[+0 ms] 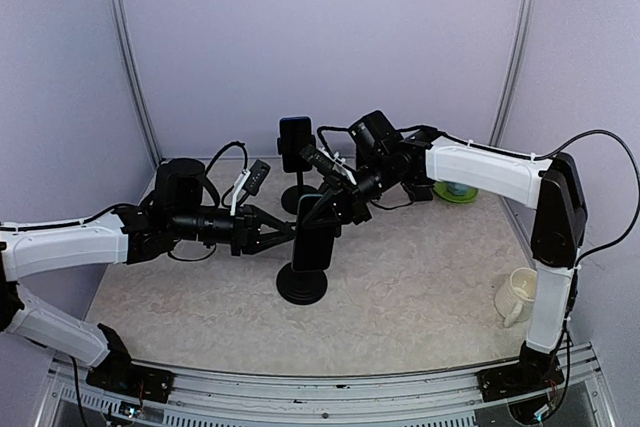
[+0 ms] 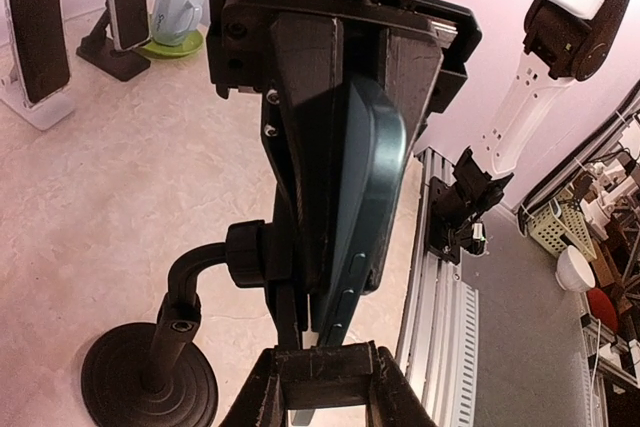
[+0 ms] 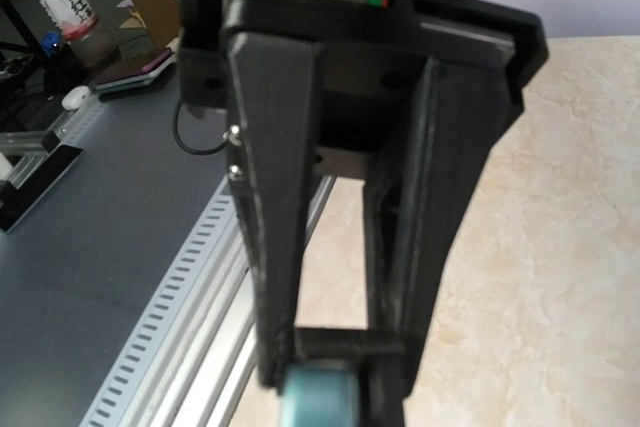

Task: Place the phone on the phone stand
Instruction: Install the phone onto the phone stand.

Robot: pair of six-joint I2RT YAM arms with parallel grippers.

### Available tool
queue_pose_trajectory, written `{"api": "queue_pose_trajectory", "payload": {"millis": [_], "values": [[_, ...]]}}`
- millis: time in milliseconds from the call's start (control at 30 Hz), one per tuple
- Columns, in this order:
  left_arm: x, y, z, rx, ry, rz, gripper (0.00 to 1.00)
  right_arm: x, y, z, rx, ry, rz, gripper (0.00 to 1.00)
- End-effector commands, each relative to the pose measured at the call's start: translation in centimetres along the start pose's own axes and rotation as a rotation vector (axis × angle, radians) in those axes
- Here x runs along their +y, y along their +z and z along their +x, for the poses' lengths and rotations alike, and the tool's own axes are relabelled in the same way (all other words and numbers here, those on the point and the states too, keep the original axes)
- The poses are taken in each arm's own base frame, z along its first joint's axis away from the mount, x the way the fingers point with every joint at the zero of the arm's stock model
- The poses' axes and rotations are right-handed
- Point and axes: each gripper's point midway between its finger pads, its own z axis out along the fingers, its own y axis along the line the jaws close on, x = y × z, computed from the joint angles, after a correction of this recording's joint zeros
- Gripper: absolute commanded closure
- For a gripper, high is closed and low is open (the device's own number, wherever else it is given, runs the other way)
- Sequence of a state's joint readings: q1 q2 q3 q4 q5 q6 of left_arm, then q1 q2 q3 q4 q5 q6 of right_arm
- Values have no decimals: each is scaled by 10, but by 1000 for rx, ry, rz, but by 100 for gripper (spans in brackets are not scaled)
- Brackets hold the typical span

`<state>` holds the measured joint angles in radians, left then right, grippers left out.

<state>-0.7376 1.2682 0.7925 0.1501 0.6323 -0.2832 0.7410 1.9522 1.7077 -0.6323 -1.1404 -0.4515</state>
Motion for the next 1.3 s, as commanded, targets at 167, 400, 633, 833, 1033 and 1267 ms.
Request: {"api": "queue_pose_trajectory", "payload": {"millis": [167,400,633,833,1033,1267], "values": [[-54,-18,-45,-142,162,175,89,-61,-46,67,156,231,261,100],[-54,-19,-42,-144,164,171,89,-61,-46,68,158,230,262,100],[-52,-18,-42,-144,162,163,89,-62,-46,68,159,231,264,100],[-52,-15,-43,-151,158,159,89,-60,-46,66,154,231,256,100],[-52,-7,-42,-141,151,170,88,-58,-47,63,148,223,252,100],[-54,9,-43,-122,144,188,82,-55,-45,62,148,217,245,100]]}}
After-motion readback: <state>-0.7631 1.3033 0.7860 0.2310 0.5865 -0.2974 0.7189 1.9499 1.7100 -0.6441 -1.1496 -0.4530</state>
